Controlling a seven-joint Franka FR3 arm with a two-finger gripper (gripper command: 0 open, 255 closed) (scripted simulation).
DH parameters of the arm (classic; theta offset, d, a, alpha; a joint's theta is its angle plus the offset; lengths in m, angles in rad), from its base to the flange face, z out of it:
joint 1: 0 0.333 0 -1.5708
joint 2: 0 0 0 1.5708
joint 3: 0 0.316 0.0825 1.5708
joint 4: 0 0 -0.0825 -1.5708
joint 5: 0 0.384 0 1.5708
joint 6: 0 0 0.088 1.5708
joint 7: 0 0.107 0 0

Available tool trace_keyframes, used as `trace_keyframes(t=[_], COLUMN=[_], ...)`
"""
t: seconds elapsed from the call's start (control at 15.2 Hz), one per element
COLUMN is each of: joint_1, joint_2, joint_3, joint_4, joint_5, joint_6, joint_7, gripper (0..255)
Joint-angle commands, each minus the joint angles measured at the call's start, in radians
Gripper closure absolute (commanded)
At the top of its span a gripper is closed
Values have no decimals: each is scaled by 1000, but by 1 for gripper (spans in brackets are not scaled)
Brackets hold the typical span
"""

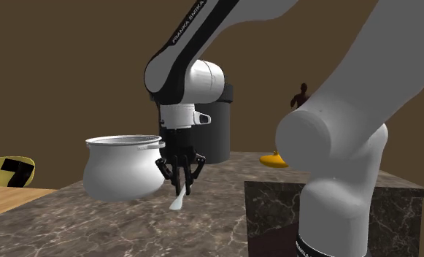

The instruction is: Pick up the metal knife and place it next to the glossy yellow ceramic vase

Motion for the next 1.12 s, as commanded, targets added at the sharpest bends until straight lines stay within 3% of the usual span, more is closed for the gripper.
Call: trace_keyframes(t=[0.0,1.06], joint_1=[2,4], joint_2=[-22,-147], joint_3=[-10,-83], joint_4=[15,156], joint_5=[-3,-39], joint_6=[-38,-302], joint_7=[-2,-10], gripper=[255,255])
